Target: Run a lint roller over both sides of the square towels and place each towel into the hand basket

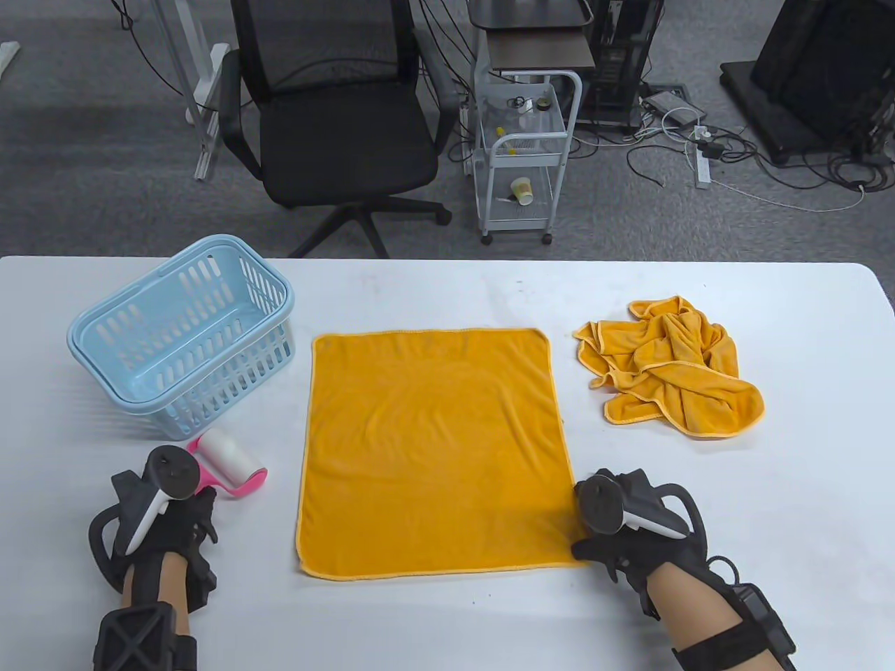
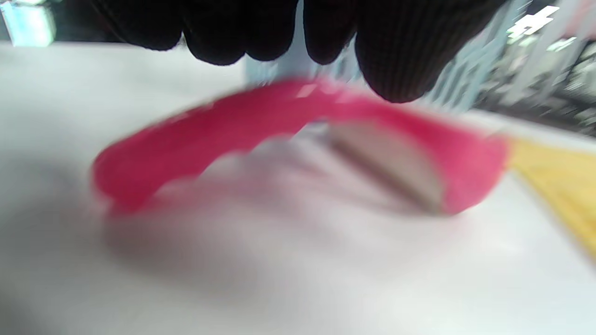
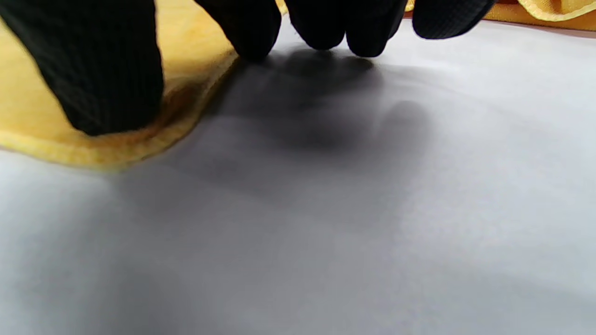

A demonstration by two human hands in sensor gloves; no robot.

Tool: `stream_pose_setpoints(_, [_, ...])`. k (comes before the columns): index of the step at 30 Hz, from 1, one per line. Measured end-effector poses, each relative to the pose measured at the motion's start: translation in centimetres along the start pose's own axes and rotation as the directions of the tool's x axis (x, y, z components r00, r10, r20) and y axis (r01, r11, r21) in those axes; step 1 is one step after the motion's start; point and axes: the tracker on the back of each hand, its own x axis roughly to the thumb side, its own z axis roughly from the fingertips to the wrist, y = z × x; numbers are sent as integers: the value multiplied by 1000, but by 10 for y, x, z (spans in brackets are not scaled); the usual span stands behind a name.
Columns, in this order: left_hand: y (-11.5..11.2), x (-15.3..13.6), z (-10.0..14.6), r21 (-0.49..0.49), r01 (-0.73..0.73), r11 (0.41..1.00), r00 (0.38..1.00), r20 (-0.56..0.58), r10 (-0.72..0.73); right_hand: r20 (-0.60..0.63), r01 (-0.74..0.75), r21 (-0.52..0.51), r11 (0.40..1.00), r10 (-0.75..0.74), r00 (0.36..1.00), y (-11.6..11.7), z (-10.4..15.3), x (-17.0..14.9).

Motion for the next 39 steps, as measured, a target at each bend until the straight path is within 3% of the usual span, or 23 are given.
stream_pose_setpoints(2, [13, 18, 14, 56, -32, 998, 989, 148, 23, 7, 19, -27, 999, -19, 1000, -3, 2, -2])
stream_pose_setpoints(5, [18, 42, 31, 40, -24, 999, 938, 345, 9, 30, 55, -68, 996, -53, 998, -9, 6, -4])
stream_pose_setpoints(9, [-4, 81, 41, -132, 167, 977, 830, 554, -67, 92, 95, -98, 991, -86, 992, -18, 15, -4])
stream_pose_setpoints(11, [-19, 93, 42, -193, 251, 949, 802, 590, -92, 133, 103, -82, 991, -91, 987, -20, 17, -1])
stream_pose_setpoints(18, [-55, 109, 44, -261, 507, 822, 736, 628, -254, 233, -26, 13, 1000, 22, 972, -14, 19, 21])
stream_pose_setpoints(25, [-69, 124, 52, -142, 665, 733, 634, 626, -454, 213, -184, 1, 983, 179, 961, -4, 13, 37])
stream_pose_setpoints(34, [-67, 124, 51, -147, 640, 755, 655, 618, -435, 188, -139, -72, 988, 151, 971, -2, 10, 35])
stream_pose_setpoints(39, [-65, 122, 49, -168, 615, 770, 674, 620, -403, 202, -90, -46, 995, 97, 975, -2, 8, 31])
